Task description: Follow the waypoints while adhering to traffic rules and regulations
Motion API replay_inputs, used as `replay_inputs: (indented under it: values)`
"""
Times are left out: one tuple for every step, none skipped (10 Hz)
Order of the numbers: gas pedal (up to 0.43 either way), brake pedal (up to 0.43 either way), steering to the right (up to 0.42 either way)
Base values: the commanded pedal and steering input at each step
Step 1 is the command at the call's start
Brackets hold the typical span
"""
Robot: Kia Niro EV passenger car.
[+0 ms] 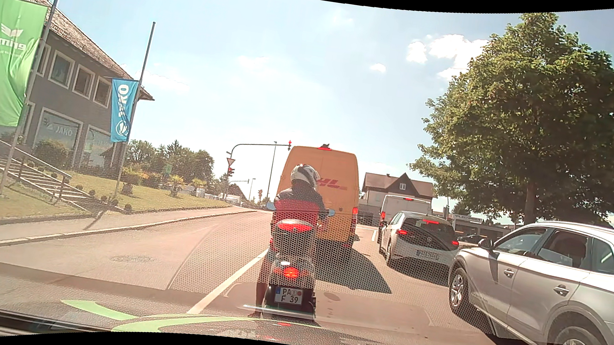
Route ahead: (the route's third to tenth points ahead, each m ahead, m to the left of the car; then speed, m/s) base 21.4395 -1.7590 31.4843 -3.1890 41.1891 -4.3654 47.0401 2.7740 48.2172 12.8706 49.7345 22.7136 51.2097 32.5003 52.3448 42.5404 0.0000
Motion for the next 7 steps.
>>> replay_inputs:
  values:
    - [0.0, 0.244, 0.024]
    - [0.0, 0.25, 0.024]
    - [0.0, 0.25, 0.024]
    - [0.0, 0.244, 0.024]
    - [0.0, 0.244, 0.024]
    - [0.0, 0.25, 0.024]
    - [0.0, 0.244, 0.024]
